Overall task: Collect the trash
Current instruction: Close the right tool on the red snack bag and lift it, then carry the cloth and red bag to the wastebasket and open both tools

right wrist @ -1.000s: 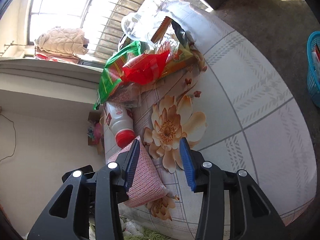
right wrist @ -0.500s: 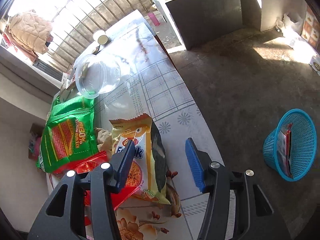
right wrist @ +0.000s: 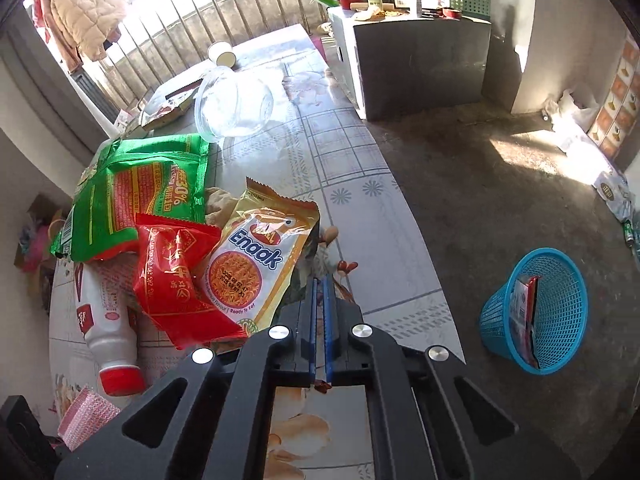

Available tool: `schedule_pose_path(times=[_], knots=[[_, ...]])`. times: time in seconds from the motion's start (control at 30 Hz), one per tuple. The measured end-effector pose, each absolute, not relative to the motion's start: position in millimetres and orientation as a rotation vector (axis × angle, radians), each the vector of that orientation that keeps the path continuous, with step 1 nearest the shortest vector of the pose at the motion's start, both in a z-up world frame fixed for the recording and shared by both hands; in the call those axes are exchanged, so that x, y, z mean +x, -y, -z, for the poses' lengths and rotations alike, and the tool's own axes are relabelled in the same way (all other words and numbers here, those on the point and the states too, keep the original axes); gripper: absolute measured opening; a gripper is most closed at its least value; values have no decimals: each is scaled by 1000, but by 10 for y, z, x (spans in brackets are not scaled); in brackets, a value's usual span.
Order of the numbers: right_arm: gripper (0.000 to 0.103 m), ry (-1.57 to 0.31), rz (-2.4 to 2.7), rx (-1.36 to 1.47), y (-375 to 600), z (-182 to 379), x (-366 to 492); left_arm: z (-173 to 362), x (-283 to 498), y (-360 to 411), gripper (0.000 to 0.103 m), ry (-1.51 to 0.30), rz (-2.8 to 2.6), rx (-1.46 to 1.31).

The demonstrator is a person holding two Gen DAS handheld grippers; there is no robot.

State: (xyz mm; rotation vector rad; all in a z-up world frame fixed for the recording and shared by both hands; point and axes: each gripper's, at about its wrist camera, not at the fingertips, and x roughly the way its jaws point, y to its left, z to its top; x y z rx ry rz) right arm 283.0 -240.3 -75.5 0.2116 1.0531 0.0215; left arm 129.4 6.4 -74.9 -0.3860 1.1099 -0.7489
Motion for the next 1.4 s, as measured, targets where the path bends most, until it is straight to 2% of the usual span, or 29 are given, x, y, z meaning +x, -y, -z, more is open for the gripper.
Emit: schedule_pose_path(times=[0.1, 0.23, 0.3, 0.37, 0.4, 0.43, 0.57, 0.67, 0.7, 0.73, 0.87, 1.13, 1.4], knots=[[3, -1004, -5, 209, 2449, 585, 2641, 696, 1246, -59, 27, -1097, 753, -381], [3, -1007, -90, 367, 2646, 533, 2620, 648, 1206, -74, 27, -1090, 761, -365], [7, -986, -121, 383, 2633, 479, 2615, 627, 1193, -73, 27, -1084, 760, -366], [26, -956, -173, 307, 2448, 391, 2607, 615, 1164, -72, 27, -1075, 757, -367], [49, -942, -206, 269, 2329, 362, 2611, 627, 1155, -97, 27, -1073, 755, -369], [57, -929, -242, 228, 2204, 345, 2620, 622, 1150, -112, 27, -1073, 752, -372], [62, -943, -298, 45, 1740, 431, 2761, 618, 1135, -164, 27, -1072, 739, -376], [61, -976, -249, -59, 1564, 628, 2932, 578, 1123, -183, 27, -1061, 734, -374], [47, -989, -237, -75, 1541, 689, 2976, 557, 1115, -187, 27, -1056, 732, -372], [23, -1006, -229, -79, 1537, 739, 3005, 530, 1106, -206, 27, -1051, 731, -372], [21, -1009, -238, 65, 1681, 709, 2943, 423, 1060, -245, 27, -1036, 729, -366], [21, -855, -288, 355, 2283, 227, 2338, 200, 1080, -68, 27, -1013, 797, -329], [21, -686, -11, 559, 3632, 8, 1395, -250, 1452, 868, 27, -1021, 1004, -196]])
